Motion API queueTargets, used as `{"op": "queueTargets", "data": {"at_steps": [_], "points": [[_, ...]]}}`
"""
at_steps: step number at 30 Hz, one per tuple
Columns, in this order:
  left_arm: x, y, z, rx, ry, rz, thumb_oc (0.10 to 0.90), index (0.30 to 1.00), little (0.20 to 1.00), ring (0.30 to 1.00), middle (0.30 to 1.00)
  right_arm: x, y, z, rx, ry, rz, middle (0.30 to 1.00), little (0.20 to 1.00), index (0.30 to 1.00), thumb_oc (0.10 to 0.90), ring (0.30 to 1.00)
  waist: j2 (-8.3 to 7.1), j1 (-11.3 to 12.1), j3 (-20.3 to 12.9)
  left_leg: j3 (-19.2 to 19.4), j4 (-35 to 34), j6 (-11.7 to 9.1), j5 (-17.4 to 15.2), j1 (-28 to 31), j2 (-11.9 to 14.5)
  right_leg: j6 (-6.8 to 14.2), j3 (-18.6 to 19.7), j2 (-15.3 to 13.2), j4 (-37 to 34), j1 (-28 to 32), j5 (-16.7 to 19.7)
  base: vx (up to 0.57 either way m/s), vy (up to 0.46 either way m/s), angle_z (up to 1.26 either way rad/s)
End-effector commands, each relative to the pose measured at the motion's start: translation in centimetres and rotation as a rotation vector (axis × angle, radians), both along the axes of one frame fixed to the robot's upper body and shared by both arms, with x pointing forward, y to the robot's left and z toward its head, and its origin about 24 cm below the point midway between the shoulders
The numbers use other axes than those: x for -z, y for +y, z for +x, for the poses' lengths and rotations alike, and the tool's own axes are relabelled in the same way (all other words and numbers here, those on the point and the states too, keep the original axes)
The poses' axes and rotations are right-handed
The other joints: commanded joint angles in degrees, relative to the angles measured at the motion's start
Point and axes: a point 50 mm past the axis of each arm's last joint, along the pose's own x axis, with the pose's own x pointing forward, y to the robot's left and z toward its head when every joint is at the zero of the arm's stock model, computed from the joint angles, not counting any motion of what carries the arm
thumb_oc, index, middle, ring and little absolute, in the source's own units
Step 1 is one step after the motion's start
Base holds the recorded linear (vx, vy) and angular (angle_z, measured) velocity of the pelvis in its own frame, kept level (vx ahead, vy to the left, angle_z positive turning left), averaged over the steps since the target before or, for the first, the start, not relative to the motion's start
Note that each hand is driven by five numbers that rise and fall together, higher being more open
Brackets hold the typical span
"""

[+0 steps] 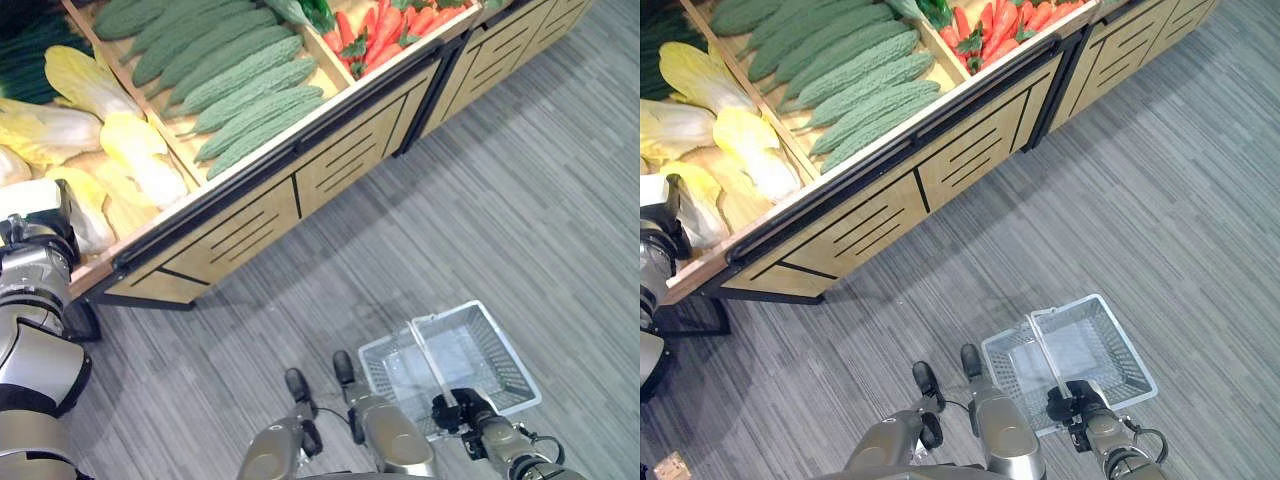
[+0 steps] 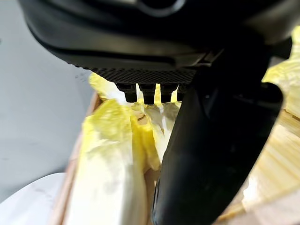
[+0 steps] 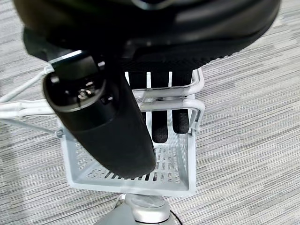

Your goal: Get the vegetables into the basket

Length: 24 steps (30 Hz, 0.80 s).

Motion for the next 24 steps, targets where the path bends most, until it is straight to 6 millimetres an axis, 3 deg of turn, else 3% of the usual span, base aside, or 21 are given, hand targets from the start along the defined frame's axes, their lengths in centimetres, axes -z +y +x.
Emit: {"op": "queueTargets", "data": {"at_steps": [1, 5, 6, 7, 8, 12, 19, 24], "points": [[-7.1, 1.8, -1.1, -0.071, -0.159, 0.167, 0.9, 1.0, 1.0, 1.0, 1.0, 1.2, -1.0, -4.2, -0.035, 0.134, -0.043, 0.3, 0.3, 0.3, 0.4, 0.3, -0.62, 0.1, -3.5, 0.5, 0.0, -2.5, -4.3, 3.5, 0.3, 6.9, 0.0, -4.2, -2.4, -1.0, -1.7, 0.0, 0.0, 0.0], [-9.4, 0.6, -0.2, -0.034, -0.23, 0.174, 0.9, 1.0, 1.0, 1.0, 1.0, 1.1, -0.5, -3.8, -0.042, 0.114, -0.027, 0.3, 0.3, 0.3, 0.4, 0.3, -1.03, -0.4, -3.2, 0.6, 0.0, -2.7, -3.8, 0.6, 0.5, 7.1, 0.4, -4.0, -3.1, -3.7, -0.4, 0.0, 0.0, 0.0], [-9.4, 0.4, 0.0, -0.022, -0.241, 0.164, 0.837, 0.912, 0.912, 0.912, 0.912, 1.2, -0.5, -3.8, -0.042, 0.113, -0.027, 0.3, 0.3, 0.3, 0.4, 0.3, -1.02, -0.4, -3.3, 0.6, 0.0, -2.7, -3.7, 0.1, 0.6, 7.1, 0.5, -4.0, -3.2, -4.2, -0.1, 0.03, -0.019, -0.03], [-9.4, 0.2, 0.2, -0.016, -0.246, 0.154, 0.549, 0.509, 0.509, 0.509, 0.509, 1.2, -0.4, -3.8, -0.039, 0.114, -0.026, 0.3, 0.3, 0.3, 0.4, 0.3, -0.97, -0.5, -3.3, 0.6, 0.0, -2.7, -3.7, -0.2, 0.6, 7.1, 0.6, -3.9, -3.4, -4.4, 0.0, 0.05, -0.022, -0.07], [-9.2, 0.2, 0.2, -0.011, -0.249, 0.142, 0.41, 0.314, 0.314, 0.314, 0.314, 1.2, -0.3, -3.8, -0.037, 0.111, -0.025, 0.3, 0.3, 0.3, 0.4, 0.3, -0.93, -0.5, -3.4, 0.8, 0.0, -2.7, -3.7, -0.4, 0.7, 7.1, 0.6, -3.9, -3.4, -4.6, 0.1, 0.07, -0.021, -0.05], [-6.4, 0.5, 0.1, -0.022, -0.203, 0.06, 0.4, 0.3, 0.3, 0.3, 0.3, 1.0, -0.3, -3.2, -0.025, 0.094, -0.014, 0.3, 0.3, 0.3, 0.4, 0.3, -0.27, -0.3, -2.7, 1.2, 0.0, -2.8, -3.9, 0.3, 0.6, 6.8, 1.1, -3.9, -3.7, -4.3, -0.4, 0.07, -0.02, -0.08], [-5.4, 0.2, 0.4, -0.003, -0.182, 0.038, 0.4, 0.3, 0.3, 0.3, 0.3, 1.0, -0.6, -3.3, -0.019, 0.097, -0.028, 0.3, 0.3, 0.3, 0.4, 0.3, 0.01, -0.5, -3.2, 1.0, 0.0, -3.1, -4.0, 1.1, 0.7, 6.6, 0.5, -3.8, -3.9, -3.5, -0.8, 0.01, -0.013, -0.05], [-4.2, -1.4, 1.4, 0.087, -0.235, -0.037, 0.4, 0.3, 0.3, 0.3, 0.3, 1.1, -0.8, -3.8, -0.007, 0.107, -0.035, 0.3, 0.3, 0.3, 0.4, 0.3, 0.11, -0.2, -3.8, 0.4, 0.0, -3.0, -4.4, 2.4, 0.6, 6.5, 0.0, -4.0, -3.4, -2.2, -1.6, -0.01, -0.002, 0.0]]}}
